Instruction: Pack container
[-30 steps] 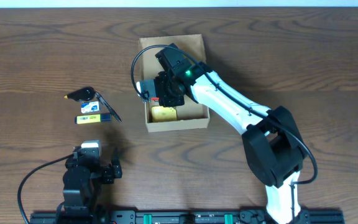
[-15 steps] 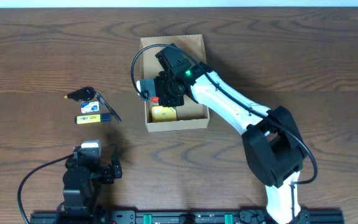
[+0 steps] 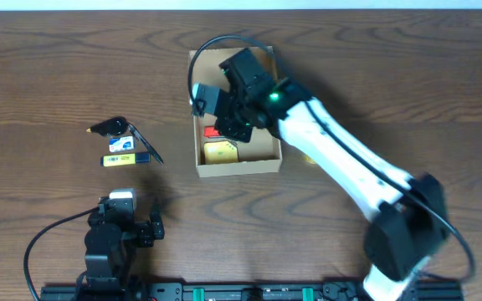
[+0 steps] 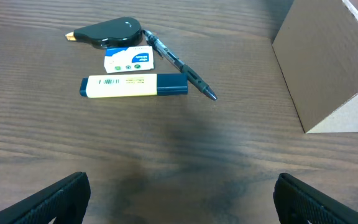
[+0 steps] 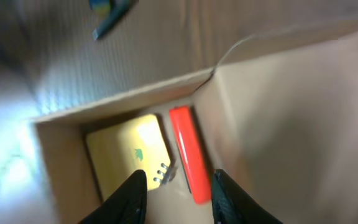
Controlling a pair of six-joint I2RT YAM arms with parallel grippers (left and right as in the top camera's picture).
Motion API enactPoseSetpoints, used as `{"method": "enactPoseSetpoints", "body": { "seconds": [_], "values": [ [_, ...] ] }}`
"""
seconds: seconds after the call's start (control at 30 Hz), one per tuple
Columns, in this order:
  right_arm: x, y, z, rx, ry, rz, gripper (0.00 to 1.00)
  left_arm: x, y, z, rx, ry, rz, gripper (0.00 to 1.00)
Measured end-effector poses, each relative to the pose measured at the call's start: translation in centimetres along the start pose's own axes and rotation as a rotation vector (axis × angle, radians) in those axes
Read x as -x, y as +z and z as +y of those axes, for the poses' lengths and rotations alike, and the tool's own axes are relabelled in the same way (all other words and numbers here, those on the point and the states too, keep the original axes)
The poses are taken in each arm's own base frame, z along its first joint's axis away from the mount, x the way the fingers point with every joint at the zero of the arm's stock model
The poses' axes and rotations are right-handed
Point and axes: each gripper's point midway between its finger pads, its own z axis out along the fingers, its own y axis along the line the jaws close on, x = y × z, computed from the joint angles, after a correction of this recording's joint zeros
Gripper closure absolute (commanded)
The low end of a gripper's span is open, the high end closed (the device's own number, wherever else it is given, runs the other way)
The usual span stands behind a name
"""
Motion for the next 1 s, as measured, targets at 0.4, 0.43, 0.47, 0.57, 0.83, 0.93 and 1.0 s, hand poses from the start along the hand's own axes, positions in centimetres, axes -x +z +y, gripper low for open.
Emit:
{"method": "enactPoseSetpoints", "body": {
  "seconds": [0.4,0.43,0.47,0.57,0.83,0.93,1.0],
  "values": [
    [-2.9,-6.6,-0.4,-0.080,0.129,0.092,0.58,0.0,0.0,0.0,0.000,0.000,0.000,0.05],
    [-3.7,-6.9,-0.7,-0.085,0.164,0.111,0.56,0.0,0.0,0.0,0.000,0.000,0.000,0.05],
    [-4.6,-7.3,-1.2,-0.090,0.198,0.128,0.54,0.0,0.0,0.0,0.000,0.000,0.000,0.05],
    [-7.8,-8.9,-2.8,-0.099,0.325,0.171,0.39,0.0,0.0,0.0,0.000,0.000,0.000,0.05],
    [-15.3,-12.6,-5.8,-0.091,0.606,0.218,0.35,0.0,0.0,0.0,0.000,0.000,0.000,0.05],
    [-16.7,-12.9,-6.1,-0.095,0.655,0.230,0.01,0.0,0.0,0.0,0.000,0.000,0.000,0.05],
    [-17.5,-12.4,-5.7,-0.086,0.670,0.242,0.01,0.0,0.0,0.0,0.000,0.000,0.000,0.05]
  ]
}}
